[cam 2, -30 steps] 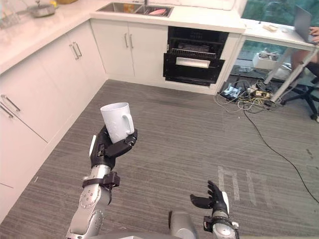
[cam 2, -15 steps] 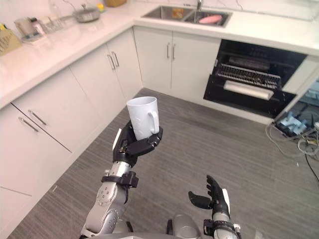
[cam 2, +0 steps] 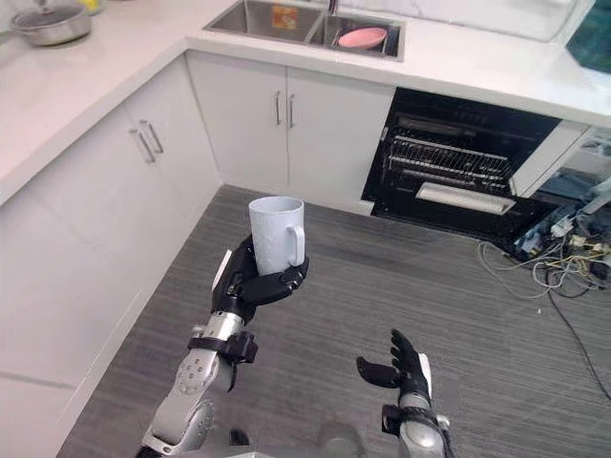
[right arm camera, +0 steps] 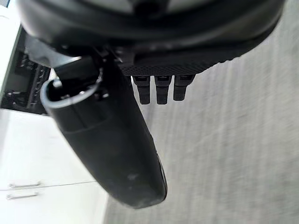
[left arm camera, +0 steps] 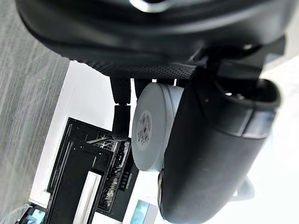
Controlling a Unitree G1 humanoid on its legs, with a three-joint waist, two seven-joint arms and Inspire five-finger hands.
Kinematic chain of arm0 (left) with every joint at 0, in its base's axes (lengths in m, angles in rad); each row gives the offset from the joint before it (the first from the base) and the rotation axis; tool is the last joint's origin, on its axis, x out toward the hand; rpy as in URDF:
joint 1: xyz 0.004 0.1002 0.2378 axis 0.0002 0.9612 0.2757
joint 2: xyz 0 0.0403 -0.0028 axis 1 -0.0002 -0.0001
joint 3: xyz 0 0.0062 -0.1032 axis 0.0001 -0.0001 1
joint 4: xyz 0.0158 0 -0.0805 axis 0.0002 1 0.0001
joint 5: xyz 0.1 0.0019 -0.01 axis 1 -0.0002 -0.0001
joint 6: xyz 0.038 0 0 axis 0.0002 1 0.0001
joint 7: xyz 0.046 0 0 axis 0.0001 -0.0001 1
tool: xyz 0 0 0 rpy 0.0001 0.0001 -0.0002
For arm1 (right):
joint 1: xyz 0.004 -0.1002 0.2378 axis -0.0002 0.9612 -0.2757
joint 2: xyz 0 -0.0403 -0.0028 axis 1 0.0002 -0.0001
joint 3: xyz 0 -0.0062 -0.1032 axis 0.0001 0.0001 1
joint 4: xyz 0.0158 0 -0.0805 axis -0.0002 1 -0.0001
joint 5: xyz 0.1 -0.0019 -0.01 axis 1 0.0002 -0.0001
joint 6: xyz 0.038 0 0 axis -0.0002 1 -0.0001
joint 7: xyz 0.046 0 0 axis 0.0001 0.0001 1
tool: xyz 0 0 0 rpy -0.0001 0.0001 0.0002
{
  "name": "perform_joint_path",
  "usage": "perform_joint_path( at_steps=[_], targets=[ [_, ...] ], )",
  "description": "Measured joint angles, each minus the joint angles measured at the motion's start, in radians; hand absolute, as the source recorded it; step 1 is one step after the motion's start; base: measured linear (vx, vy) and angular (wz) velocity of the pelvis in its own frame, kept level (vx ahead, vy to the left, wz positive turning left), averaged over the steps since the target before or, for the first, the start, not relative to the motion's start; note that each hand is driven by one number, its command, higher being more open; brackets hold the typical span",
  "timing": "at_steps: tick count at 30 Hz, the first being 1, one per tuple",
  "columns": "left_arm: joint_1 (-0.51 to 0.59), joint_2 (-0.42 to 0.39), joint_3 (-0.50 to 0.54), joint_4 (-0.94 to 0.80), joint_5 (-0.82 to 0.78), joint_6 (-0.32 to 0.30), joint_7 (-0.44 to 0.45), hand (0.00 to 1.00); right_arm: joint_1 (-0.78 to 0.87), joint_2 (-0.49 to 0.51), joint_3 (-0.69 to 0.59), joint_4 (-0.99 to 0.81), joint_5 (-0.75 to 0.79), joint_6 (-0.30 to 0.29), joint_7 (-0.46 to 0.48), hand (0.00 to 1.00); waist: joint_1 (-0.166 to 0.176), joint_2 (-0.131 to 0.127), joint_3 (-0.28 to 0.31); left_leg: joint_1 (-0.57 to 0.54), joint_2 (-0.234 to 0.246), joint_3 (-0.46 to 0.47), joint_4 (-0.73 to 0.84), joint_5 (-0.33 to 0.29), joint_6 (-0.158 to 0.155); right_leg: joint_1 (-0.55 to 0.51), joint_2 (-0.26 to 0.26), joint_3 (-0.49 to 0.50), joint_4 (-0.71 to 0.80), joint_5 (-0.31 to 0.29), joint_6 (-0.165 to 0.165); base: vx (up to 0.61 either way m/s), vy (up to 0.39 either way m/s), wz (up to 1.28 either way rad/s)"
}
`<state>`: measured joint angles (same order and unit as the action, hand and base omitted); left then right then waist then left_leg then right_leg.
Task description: Walk over to the sink, pick up the cup, carry it to the dishwasher, place the cup inside the dishwasher, then close the dishwasher door
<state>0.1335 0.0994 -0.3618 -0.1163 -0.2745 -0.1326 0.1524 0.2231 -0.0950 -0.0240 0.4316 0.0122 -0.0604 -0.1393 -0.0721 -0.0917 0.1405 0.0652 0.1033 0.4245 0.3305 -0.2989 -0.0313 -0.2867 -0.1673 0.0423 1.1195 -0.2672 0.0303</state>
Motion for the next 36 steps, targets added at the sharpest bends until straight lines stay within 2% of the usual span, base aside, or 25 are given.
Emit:
perform_joint_path(
  at_steps=[2,4,5,6,7,9,11,12,13,14,16,18,19,22,23,24,25,26,27,28,30,31,33,35,36],
  targets=[
    [-0.018,0.000,-0.003,0.003,0.000,-0.006,0.000,0.30,-0.036,0.000,0.031,-0.007,-0.007,-0.006,0.004,0.90,-0.032,0.023,0.000,0.101,0.002,0.031,-0.106,0.001,-0.023,-0.165,0.034,-0.129,-0.149,-0.047,-0.014,0.57,0.080,-0.29],
    [-0.028,0.000,-0.007,0.010,0.000,-0.008,0.000,0.30,-0.046,-0.001,0.032,-0.017,-0.007,-0.006,0.006,0.90,-0.052,0.023,0.000,0.172,-0.010,0.050,-0.154,-0.004,-0.044,-0.230,0.061,-0.208,-0.383,-0.002,-0.037,0.55,-0.019,-0.06],
    [-0.028,-0.001,-0.008,0.014,0.000,-0.008,0.000,0.30,-0.046,-0.005,0.032,-0.022,-0.007,-0.006,0.006,0.90,-0.056,0.009,-0.009,0.195,-0.021,0.053,-0.160,-0.011,-0.056,-0.233,0.071,-0.224,-0.487,0.046,-0.052,0.64,-0.043,0.00],
    [-0.027,-0.005,-0.011,0.027,0.001,-0.010,0.000,0.30,-0.041,-0.020,0.031,-0.030,-0.008,-0.006,0.005,0.90,-0.076,0.006,-0.014,0.232,-0.037,0.048,-0.164,-0.026,-0.079,-0.221,0.085,-0.220,-0.567,0.268,-0.143,0.53,-0.025,-0.23],
    [-0.034,-0.032,-0.010,0.072,0.002,-0.009,0.001,0.30,-0.057,-0.057,0.029,-0.030,-0.013,0.000,0.003,0.90,-0.076,0.077,-0.021,0.252,0.000,0.050,-0.171,-0.020,-0.084,-0.217,0.119,-0.252,-0.538,0.224,-0.161,0.74,-0.040,-0.31],
    [-0.076,-0.034,-0.015,0.123,0.004,-0.004,0.000,0.30,-0.047,-0.063,0.013,-0.107,-0.017,0.003,-0.002,0.90,-0.083,0.081,-0.016,0.248,-0.001,0.021,-0.099,0.047,-0.092,-0.213,0.109,-0.233,-0.464,0.141,-0.163,0.63,-0.094,-0.23],
    [-0.055,-0.052,-0.017,0.157,0.011,0.008,0.000,0.30,0.029,-0.059,0.006,-0.246,-0.017,0.004,-0.005,0.90,-0.083,0.084,-0.005,0.192,0.094,-0.034,0.288,0.206,-0.126,-0.036,0.134,-0.233,-0.518,0.075,-0.164,0.53,-0.176,-0.22],
    [-0.051,-0.054,-0.018,0.156,0.014,0.008,0.000,0.30,0.036,-0.058,0.006,-0.261,-0.017,0.003,-0.007,0.90,-0.082,0.085,-0.003,0.180,0.107,-0.038,0.336,0.217,-0.130,-0.015,0.140,-0.231,-0.529,0.073,-0.163,0.42,-0.129,-0.61],
    [-0.023,-0.069,-0.017,0.138,0.024,0.003,-0.004,0.30,0.067,-0.045,0.008,-0.370,-0.016,-0.001,-0.027,0.90,-0.062,0.086,0.003,0.069,0.182,-0.058,0.636,0.217,-0.122,0.100,0.186,-0.200,-0.616,0.067,-0.152,0.35,-0.072,-0.80],
    [-0.004,-0.076,-0.016,0.114,0.025,0.002,-0.005,0.30,0.077,-0.035,0.011,-0.442,-0.015,-0.019,-0.040,0.90,-0.042,0.082,0.003,-0.026,0.217,-0.062,0.775,0.187,-0.105,0.160,0.208,-0.161,-0.656,0.052,-0.152,0.33,-0.050,-0.97],
    [0.022,-0.087,-0.018,0.100,0.030,-0.005,-0.012,0.30,0.075,-0.036,0.016,-0.507,-0.015,-0.049,-0.045,0.90,-0.021,0.077,0.002,-0.135,0.226,-0.053,0.802,0.131,-0.066,0.221,0.214,-0.105,-0.688,0.027,-0.170,0.27,0.035,-0.83],
    [0.043,-0.087,-0.014,0.100,0.031,-0.005,-0.013,0.30,0.051,-0.041,0.024,-0.520,-0.014,-0.064,-0.047,0.90,-0.007,0.076,0.002,-0.209,0.194,-0.066,0.662,0.083,-0.025,0.270,0.205,-0.035,-0.704,0.007,-0.160,0.30,0.126,-1.03],
    [0.052,-0.086,-0.013,0.104,0.038,-0.005,-0.014,0.30,0.040,-0.043,0.028,-0.516,-0.014,-0.065,-0.050,0.90,0.001,0.076,0.002,-0.242,0.147,-0.110,0.510,0.061,-0.019,0.290,0.194,0.015,-0.708,-0.008,-0.151,0.40,0.217,-1.13],
    [0.053,-0.089,0.004,0.107,0.043,-0.004,-0.018,0.30,0.013,-0.051,0.030,-0.487,-0.005,-0.063,-0.057,0.90,0.003,0.078,0.001,-0.300,0.029,-0.318,0.075,0.078,-0.065,0.312,0.174,0.131,-0.712,-0.039,-0.112,0.47,0.282,-1.08],
    [0.052,-0.090,0.007,0.107,0.043,-0.004,-0.017,0.30,0.007,-0.055,0.030,-0.478,-0.005,-0.063,-0.057,0.90,0.002,0.080,-0.001,-0.308,0.017,-0.350,0.003,0.100,-0.077,0.320,0.172,0.148,-0.719,-0.044,-0.104,0.40,0.244,-0.88],
    [0.052,-0.089,0.008,0.107,0.045,-0.003,-0.017,0.30,0.006,-0.060,0.029,-0.467,-0.005,-0.062,-0.058,0.90,0.002,0.085,-0.003,-0.309,0.006,-0.373,-0.095,0.150,-0.077,0.337,0.169,0.176,-0.728,-0.056,-0.081,0.56,0.370,-1.01],
    [0.054,-0.081,0.012,0.108,0.060,-0.003,-0.014,0.30,0.005,-0.065,0.029,-0.456,-0.004,-0.061,-0.060,0.90,0.009,0.094,-0.011,-0.289,-0.011,-0.389,-0.158,0.324,-0.059,0.365,0.159,0.229,-0.737,-0.088,-0.040,0.58,0.402,-1.10],
    [0.055,-0.074,0.013,0.108,0.062,-0.004,-0.010,0.30,0.004,-0.064,0.029,-0.456,-0.004,-0.062,-0.060,0.90,0.014,0.091,-0.014,-0.283,-0.017,-0.386,-0.144,0.387,-0.016,0.370,0.149,0.245,-0.736,-0.102,-0.021,0.68,0.473,-1.07],
    [0.048,-0.055,0.026,0.113,0.066,0.000,-0.001,0.30,0.004,-0.046,0.040,-0.456,-0.002,-0.061,-0.059,0.90,0.001,0.049,-0.030,-0.303,-0.055,-0.346,-0.073,0.334,0.000,0.369,0.090,0.265,-0.730,-0.118,-0.002,0.52,0.376,-0.75],
    [0.038,-0.051,0.039,0.113,0.067,0.002,0.003,0.30,-0.006,-0.045,0.046,-0.460,-0.002,-0.063,-0.055,0.90,0.000,0.040,-0.030,-0.308,-0.076,-0.300,-0.018,0.271,0.024,0.351,0.055,0.273,-0.693,-0.116,0.026,0.56,0.423,-0.87],
    [0.033,-0.041,0.053,0.112,0.070,0.002,0.004,0.30,-0.036,-0.045,0.065,-0.459,-0.002,-0.062,-0.044,0.90,0.006,0.039,-0.032,-0.274,-0.103,-0.227,-0.011,0.229,0.050,0.277,0.015,0.259,-0.552,-0.085,0.087,0.43,0.365,-0.84],
    [0.031,-0.033,0.059,0.112,0.070,0.002,0.011,0.30,-0.056,-0.043,0.081,-0.454,-0.002,-0.062,-0.035,0.90,0.007,0.039,-0.032,-0.241,-0.111,-0.199,-0.034,0.215,0.068,0.221,0.002,0.234,-0.448,-0.045,0.143,0.31,0.272,-0.73],
    [0.030,-0.025,0.062,0.113,0.070,0.004,0.028,0.30,-0.085,-0.039,0.112,-0.438,-0.003,-0.062,-0.021,0.90,0.004,0.044,-0.028,-0.147,-0.113,-0.169,-0.104,0.204,0.083,0.148,-0.016,0.156,-0.310,-0.024,0.126,0.23,0.188,-0.64],
    [0.020,-0.026,0.063,0.111,0.071,0.000,0.043,0.30,-0.117,-0.039,0.140,-0.434,-0.004,-0.065,-0.007,0.90,0.004,0.071,-0.032,-0.050,-0.087,-0.136,-0.198,0.201,0.081,0.049,0.007,0.012,-0.280,-0.070,0.046,0.20,0.130,-0.53],
    [0.018,-0.026,0.066,0.111,0.071,-0.005,0.044,0.30,-0.128,-0.039,0.146,-0.432,-0.004,-0.067,-0.004,0.90,0.004,0.076,-0.032,-0.036,-0.079,-0.126,-0.212,0.199,0.078,0.022,0.014,-0.022,-0.303,-0.075,0.037,0.17,0.049,-0.48]
  ],
)
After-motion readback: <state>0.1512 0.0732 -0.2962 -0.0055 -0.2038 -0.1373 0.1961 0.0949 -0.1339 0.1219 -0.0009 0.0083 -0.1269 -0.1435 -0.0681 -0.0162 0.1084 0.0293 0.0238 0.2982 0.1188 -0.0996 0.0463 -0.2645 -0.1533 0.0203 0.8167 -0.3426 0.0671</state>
